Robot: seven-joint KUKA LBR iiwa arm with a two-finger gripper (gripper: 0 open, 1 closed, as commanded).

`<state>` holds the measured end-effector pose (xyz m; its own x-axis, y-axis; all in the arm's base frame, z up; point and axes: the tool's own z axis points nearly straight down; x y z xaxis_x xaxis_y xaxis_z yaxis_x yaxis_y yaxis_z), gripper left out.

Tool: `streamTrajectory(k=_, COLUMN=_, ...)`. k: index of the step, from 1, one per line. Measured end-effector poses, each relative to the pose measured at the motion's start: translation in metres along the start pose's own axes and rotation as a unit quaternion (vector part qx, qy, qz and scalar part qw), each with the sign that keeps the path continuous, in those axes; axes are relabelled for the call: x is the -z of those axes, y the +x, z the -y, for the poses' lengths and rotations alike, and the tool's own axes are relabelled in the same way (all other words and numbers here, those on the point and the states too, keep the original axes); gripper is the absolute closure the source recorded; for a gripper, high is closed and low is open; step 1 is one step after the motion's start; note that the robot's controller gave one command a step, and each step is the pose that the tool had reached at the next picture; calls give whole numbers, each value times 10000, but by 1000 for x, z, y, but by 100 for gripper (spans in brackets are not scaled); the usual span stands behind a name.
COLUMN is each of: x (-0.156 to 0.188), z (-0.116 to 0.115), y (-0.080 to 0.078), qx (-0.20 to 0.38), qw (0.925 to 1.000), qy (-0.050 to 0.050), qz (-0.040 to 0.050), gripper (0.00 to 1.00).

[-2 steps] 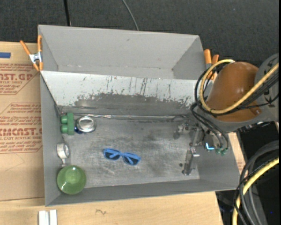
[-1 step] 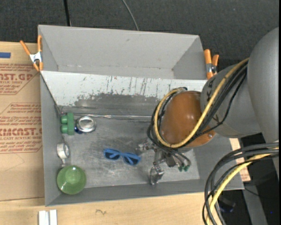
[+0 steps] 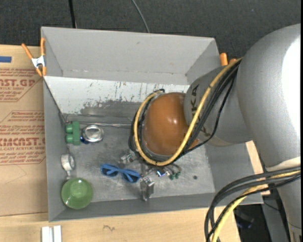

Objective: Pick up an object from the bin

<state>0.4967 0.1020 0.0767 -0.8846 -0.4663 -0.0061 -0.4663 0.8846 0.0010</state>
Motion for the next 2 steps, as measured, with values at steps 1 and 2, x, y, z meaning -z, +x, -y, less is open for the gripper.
streamTrajectory(k=1, x=-4, z=-48, y=-16, qx=1361, qw=9907, qy=31, qz=49, gripper=0)
streamTrajectory(k=2, x=-4, z=-50, y=-16, qx=1352, qw=9908, qy=4, qz=48, gripper=100)
